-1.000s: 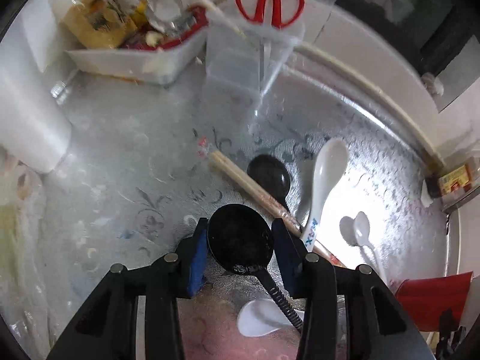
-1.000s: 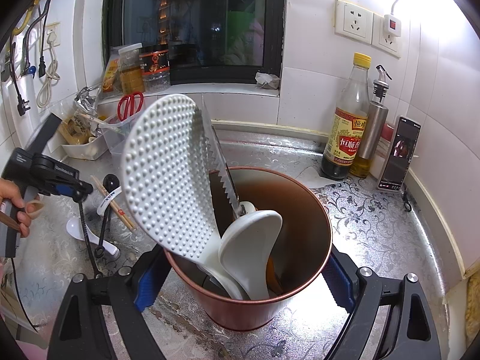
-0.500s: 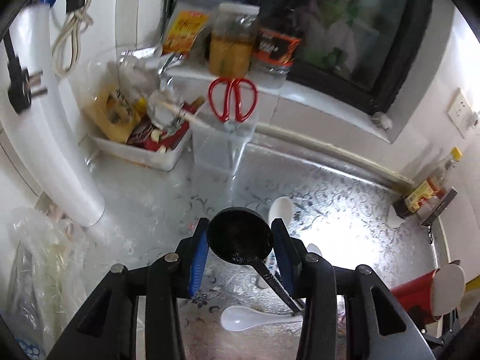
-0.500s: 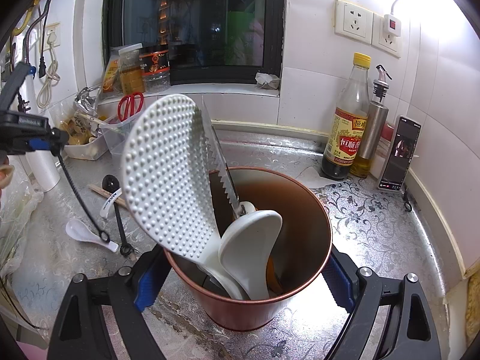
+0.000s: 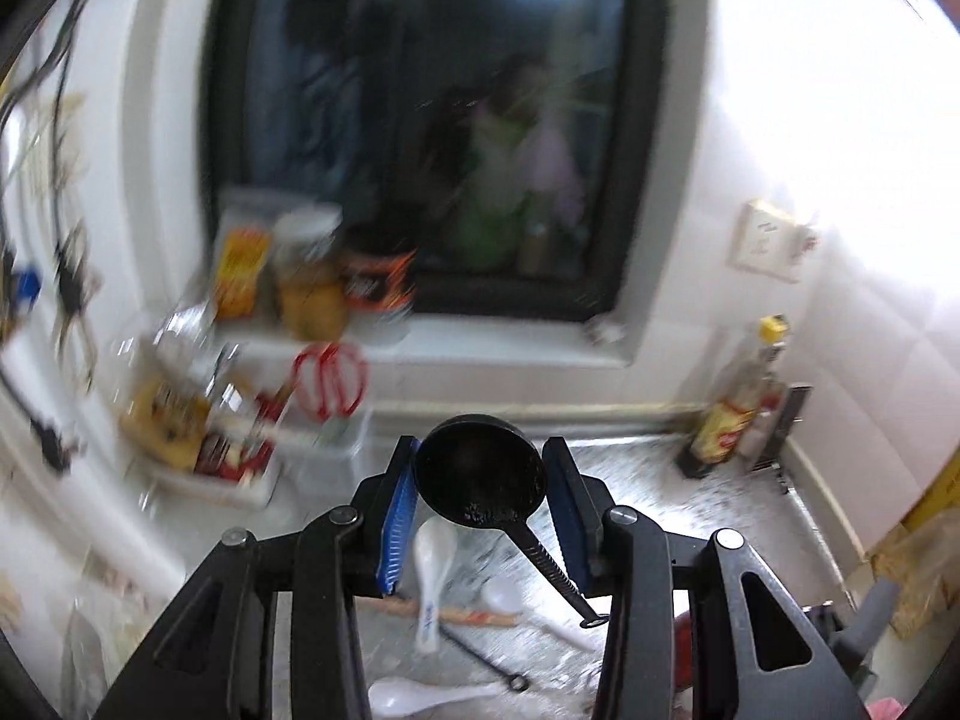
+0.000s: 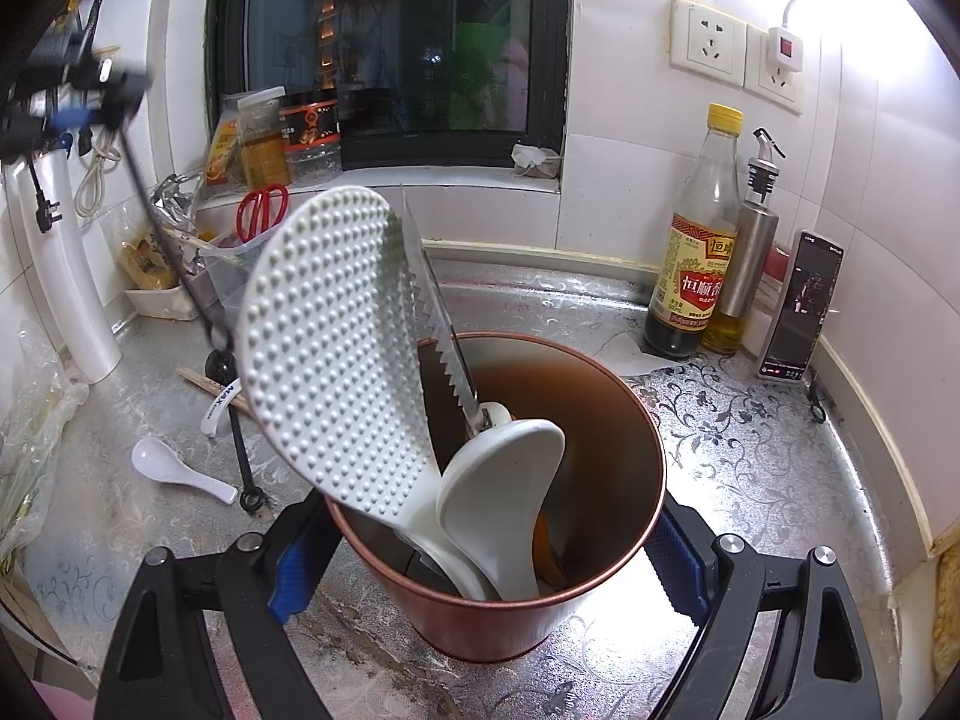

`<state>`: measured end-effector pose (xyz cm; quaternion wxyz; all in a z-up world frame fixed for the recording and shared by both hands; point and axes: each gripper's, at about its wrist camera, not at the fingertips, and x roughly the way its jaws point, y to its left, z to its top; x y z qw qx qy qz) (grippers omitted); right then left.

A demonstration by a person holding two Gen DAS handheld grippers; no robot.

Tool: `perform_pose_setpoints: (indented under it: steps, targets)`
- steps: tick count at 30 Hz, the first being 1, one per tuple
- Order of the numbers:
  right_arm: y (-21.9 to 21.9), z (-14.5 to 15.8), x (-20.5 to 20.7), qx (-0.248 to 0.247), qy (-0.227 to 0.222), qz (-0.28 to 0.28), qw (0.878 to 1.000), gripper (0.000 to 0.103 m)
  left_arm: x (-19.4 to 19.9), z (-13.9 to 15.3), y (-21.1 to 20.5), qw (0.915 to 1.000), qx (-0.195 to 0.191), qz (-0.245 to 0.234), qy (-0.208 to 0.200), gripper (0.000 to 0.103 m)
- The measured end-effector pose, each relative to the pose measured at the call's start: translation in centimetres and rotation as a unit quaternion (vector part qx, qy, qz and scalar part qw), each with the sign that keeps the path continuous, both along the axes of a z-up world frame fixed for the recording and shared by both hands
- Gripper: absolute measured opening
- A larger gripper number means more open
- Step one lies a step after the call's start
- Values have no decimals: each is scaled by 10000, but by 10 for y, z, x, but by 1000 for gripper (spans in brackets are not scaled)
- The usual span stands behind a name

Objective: Organize utensils
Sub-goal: 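Carry the black ladle over the red container with the left tool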

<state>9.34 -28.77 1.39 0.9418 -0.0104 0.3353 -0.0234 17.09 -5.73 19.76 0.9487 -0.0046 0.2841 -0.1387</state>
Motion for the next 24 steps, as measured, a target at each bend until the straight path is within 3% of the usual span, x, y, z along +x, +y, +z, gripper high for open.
perform_pose_setpoints:
  steps: [9,17,24]
  targets:
    - [1,-1,1,-13,-19,16,10000,91,-14,40,-58,9930,136,-952,-693,43]
    - [1,-1,1,-19,-19,20,10000,91,-28,76,-94,9808,73,-1546,-1190,43]
    - [1,-1,3,-28,-25,55,10000,91,-38,71,-124,9720,179,-1965,-1272,43]
